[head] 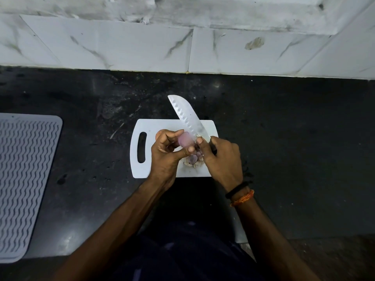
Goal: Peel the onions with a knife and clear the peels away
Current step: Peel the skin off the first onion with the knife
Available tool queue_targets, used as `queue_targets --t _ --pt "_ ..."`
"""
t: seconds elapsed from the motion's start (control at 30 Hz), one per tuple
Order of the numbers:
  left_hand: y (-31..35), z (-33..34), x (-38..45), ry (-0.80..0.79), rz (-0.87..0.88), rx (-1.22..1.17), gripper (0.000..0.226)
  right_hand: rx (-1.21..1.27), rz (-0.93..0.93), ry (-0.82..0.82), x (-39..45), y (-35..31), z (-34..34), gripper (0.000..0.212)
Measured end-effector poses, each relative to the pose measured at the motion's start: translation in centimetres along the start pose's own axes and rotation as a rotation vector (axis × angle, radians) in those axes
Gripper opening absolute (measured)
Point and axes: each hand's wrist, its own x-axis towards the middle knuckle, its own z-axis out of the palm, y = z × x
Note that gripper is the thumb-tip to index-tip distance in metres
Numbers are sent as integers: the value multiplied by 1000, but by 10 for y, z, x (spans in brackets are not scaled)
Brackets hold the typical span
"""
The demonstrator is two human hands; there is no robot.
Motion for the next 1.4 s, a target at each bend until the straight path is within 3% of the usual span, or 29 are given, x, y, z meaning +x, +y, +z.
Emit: queue_targets --t 0.2,0.43,0.67,0.87,0.97,1.1,1.2,1.4 --pt "-1 -3 -1 -15 -11 16 31 -77 -63 -50 -5 4 8 43" --pt "-11 -5 3 9 -27 37 46 -11 -45 24 1 0 -1 50" --pt "-10 -6 1 22 -48 16 43 -166 -105 25 -4 11 11 45" --pt "-10 -5 3 27 -39 34 48 -52 -76 68 -6 3 3 43" --pt "-11 -6 5 19 -21 43 55 -31 -69 123 -3 2 2 54" --pt "-9 -6 3 21 -27 20 54 -97 -59 80 -5 6 7 44" --pt "-6 -5 2 44 -48 1 52 -127 -86 61 -8 8 14 51" --pt "-5 -3 4 26 -42 -7 62 -28 -67 88 -6 3 3 45"
